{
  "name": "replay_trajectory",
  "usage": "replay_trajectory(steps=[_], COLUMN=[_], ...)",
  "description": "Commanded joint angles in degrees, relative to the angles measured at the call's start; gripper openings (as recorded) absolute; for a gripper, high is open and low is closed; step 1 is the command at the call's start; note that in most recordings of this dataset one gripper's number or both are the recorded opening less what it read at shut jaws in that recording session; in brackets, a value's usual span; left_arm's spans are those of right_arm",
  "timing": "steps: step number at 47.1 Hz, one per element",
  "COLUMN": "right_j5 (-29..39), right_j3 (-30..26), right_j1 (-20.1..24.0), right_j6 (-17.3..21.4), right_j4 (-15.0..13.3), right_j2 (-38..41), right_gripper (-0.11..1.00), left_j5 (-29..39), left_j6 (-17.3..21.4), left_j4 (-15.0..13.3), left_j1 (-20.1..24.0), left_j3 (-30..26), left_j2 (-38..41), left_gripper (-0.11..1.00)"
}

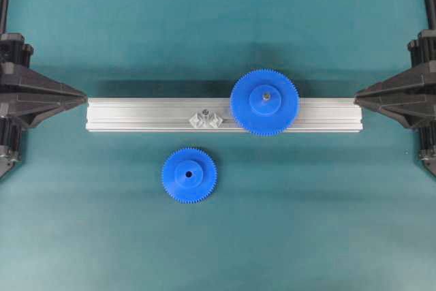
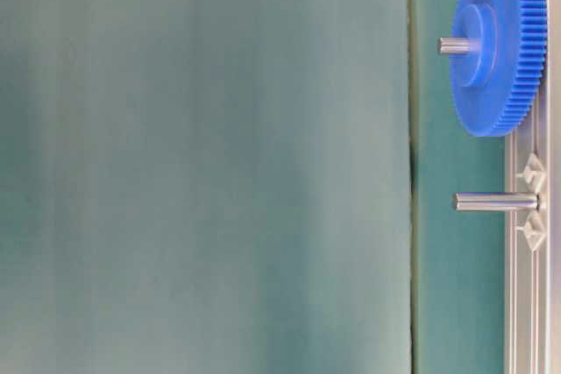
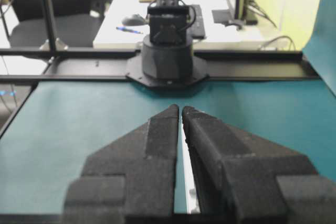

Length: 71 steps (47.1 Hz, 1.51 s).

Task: Find the location of the shaft and insert the small gear.
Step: 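Move the left gripper over the small blue gear on the table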

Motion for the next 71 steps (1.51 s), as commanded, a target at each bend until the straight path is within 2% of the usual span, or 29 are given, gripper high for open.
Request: replay_trajectory(steps=[1,5,10,14,19,38,49,71], right_j5=[-0.4,0.1,1.0,1.8,2.8,8.1,12.5,15.6], right_j3=[-0.1,-0.2,-0.6,-1.2,-1.6,-1.7,-2.4,-2.5], right_j1=[0.0,0.1,0.4,0.4,0.4,-1.0,-2.2,-3.9], right_j6=[-0.1,0.0,0.0,0.1,0.2,4.9,5.5,6.1], right_j4=[0.4,1.1,1.3,1.3,1.4,1.6,1.6,1.6], right_j2=[1.0,1.1,1.6,1.9,2.4,2.7,2.7,2.8], right_gripper=[0.16,0.20,0.06,0.02,0.01,0.02,0.02,0.02], left_j5=[-0.4,0.1,1.8,3.8,7.3,23.1,24.3,33.1], left_j6=[-1.4,-2.0,-2.3,-2.4,-2.5,-3.3,-7.0,-7.6], left_j4=[0.7,0.7,0.7,0.7,0.7,0.7,0.7,0.7], left_j1=[-0.6,-0.6,-0.6,-0.8,-0.8,-3.4,-4.9,-6.0], left_j3=[0.4,0.0,-0.4,-1.1,-2.1,-7.6,-9.0,-15.3], left_j2=[0.3,0.4,0.5,0.5,0.5,4.7,8.9,17.8], left_gripper=[0.11,0.04,0.00,0.00,0.00,0.00,0.00,0.00])
